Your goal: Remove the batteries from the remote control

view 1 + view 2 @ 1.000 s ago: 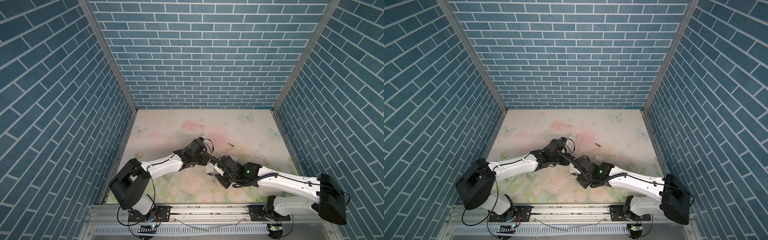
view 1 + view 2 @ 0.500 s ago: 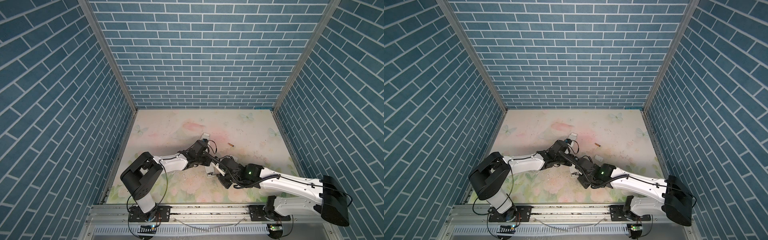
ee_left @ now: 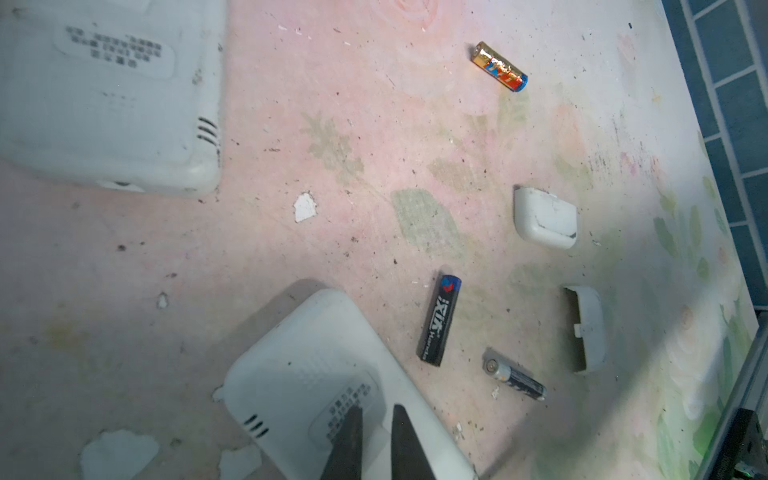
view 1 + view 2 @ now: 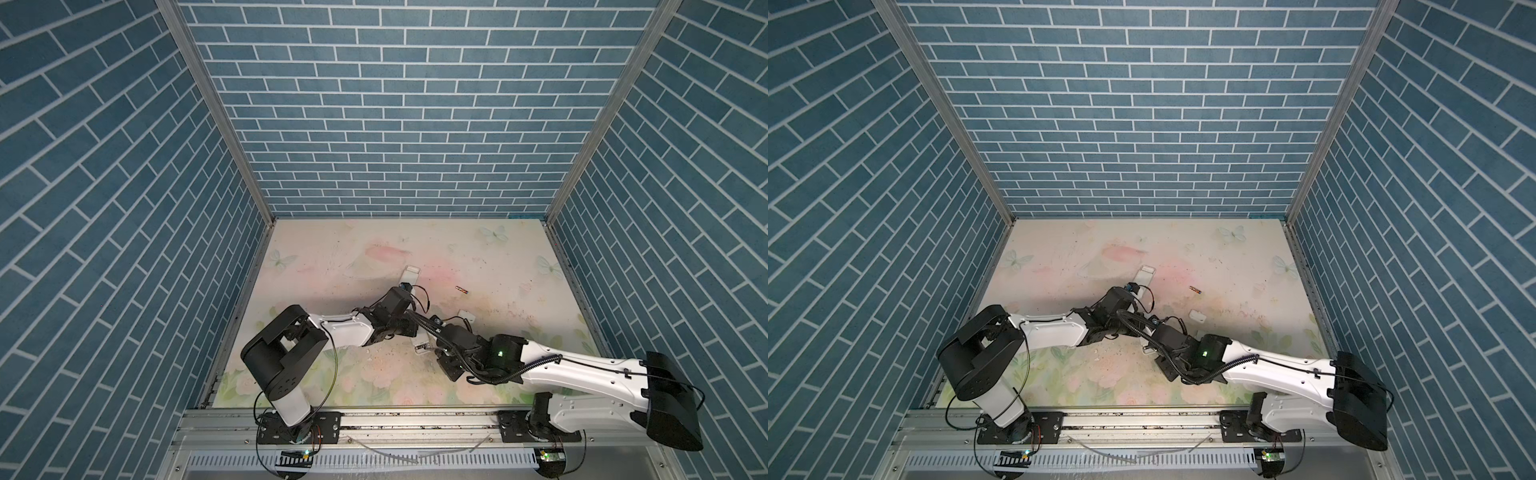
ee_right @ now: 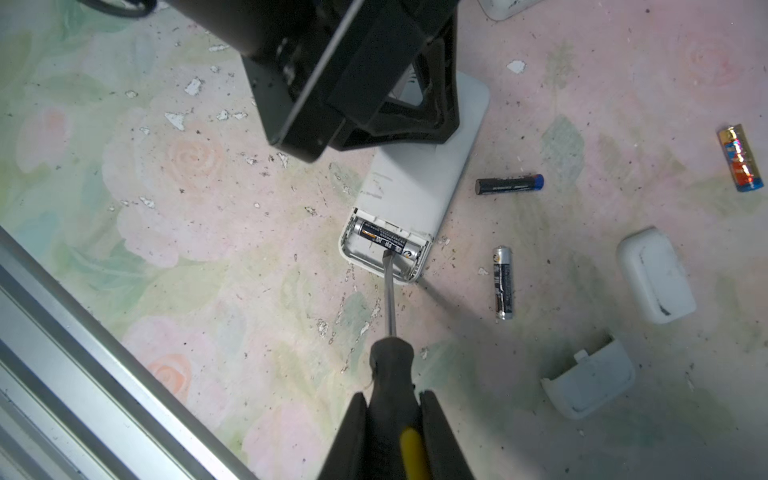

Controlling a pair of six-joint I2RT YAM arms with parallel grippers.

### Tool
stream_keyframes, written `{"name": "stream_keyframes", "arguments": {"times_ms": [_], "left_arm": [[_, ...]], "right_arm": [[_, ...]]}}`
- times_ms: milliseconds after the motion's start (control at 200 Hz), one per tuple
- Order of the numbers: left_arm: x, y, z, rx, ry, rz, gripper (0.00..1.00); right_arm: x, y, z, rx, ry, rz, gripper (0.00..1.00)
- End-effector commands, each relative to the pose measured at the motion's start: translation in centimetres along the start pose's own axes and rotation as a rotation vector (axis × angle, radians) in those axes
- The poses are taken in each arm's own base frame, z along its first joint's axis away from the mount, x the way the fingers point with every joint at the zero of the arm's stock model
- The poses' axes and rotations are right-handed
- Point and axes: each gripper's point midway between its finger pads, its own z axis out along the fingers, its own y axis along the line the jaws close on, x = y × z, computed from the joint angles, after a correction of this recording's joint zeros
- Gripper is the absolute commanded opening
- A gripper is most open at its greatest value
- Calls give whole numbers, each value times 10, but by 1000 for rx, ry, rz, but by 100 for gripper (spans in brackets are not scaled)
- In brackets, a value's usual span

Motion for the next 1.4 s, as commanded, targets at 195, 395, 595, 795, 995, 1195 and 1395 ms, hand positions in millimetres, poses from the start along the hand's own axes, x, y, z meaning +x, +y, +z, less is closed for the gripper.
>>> {"name": "stream_keyframes", "arguments": {"times_ms": [195, 395, 595, 795, 995, 1195, 1395], "left_arm": [[32, 29, -2, -151, 72, -22, 14], [36, 32, -3, -183, 77, -30, 13], [38, 34, -4, -199, 78, -44, 12], [39, 33, -3, -201, 82, -58, 10], [39, 29, -2, -191, 81, -73, 9], [40, 26, -1, -181, 88, -88, 8], [44, 26, 1, -177, 96, -99, 7]], "right_arm": [[16, -11, 4, 110, -16, 186, 0], [27, -1, 3, 162, 4, 235, 0], [32, 9, 1, 170, -14, 266, 0], [36, 15, 1, 161, -85, 283, 0], [41, 15, 8, 160, -152, 292, 0], [45, 15, 14, 162, -176, 299, 0], [44, 11, 14, 192, -186, 315, 0]]}}
